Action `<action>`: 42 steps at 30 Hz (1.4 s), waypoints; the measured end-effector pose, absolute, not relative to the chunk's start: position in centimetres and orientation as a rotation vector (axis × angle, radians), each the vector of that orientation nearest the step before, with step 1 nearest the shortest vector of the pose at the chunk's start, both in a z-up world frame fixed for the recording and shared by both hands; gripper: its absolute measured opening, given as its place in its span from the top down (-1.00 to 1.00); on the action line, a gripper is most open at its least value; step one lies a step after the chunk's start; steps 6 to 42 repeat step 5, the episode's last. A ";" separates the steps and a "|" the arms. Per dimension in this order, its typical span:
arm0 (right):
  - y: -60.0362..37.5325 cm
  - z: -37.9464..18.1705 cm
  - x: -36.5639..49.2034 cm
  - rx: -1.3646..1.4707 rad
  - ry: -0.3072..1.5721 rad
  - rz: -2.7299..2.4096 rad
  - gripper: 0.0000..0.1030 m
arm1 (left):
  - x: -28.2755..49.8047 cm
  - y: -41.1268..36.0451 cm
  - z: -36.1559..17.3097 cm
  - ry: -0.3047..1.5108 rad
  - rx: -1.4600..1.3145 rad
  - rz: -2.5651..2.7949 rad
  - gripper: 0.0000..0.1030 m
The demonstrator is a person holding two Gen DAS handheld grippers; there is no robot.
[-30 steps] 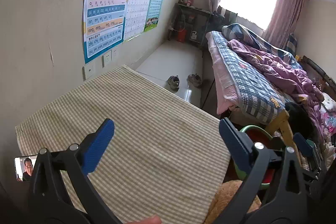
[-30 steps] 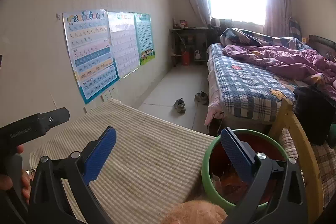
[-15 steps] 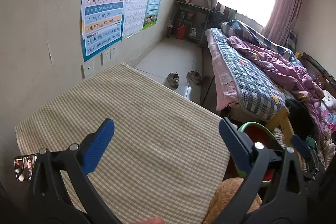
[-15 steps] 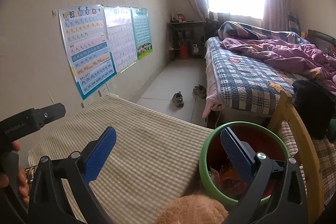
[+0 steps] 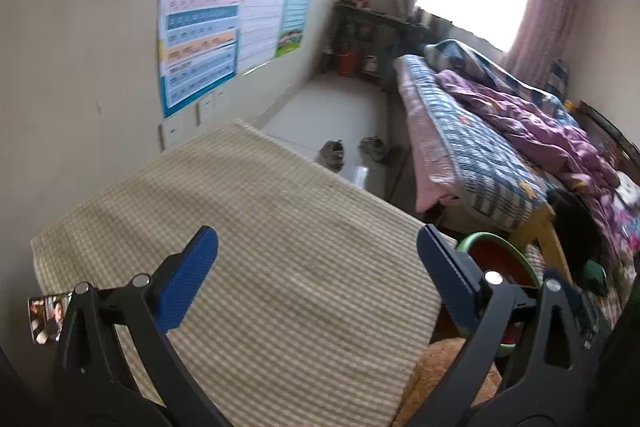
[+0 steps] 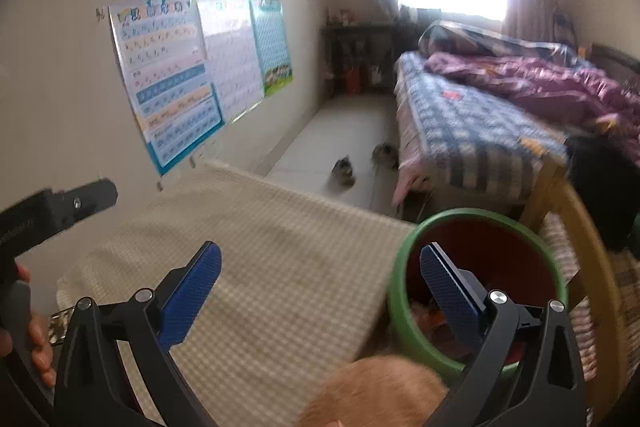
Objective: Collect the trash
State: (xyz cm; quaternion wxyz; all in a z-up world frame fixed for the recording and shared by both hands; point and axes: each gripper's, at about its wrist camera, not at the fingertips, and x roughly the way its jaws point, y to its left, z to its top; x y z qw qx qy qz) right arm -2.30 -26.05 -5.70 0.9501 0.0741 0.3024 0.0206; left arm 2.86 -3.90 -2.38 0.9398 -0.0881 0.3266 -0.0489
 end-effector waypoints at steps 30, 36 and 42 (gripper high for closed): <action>-21.0 -8.8 -1.6 0.151 0.753 0.173 -0.87 | 2.4 0.7 -3.8 0.704 -0.229 -0.023 -0.89; -21.0 -8.8 -1.6 0.151 0.753 0.173 -0.87 | 2.4 0.7 -3.8 0.704 -0.229 -0.023 -0.89; -21.0 -8.8 -1.6 0.151 0.753 0.173 -0.87 | 2.4 0.7 -3.8 0.704 -0.229 -0.023 -0.89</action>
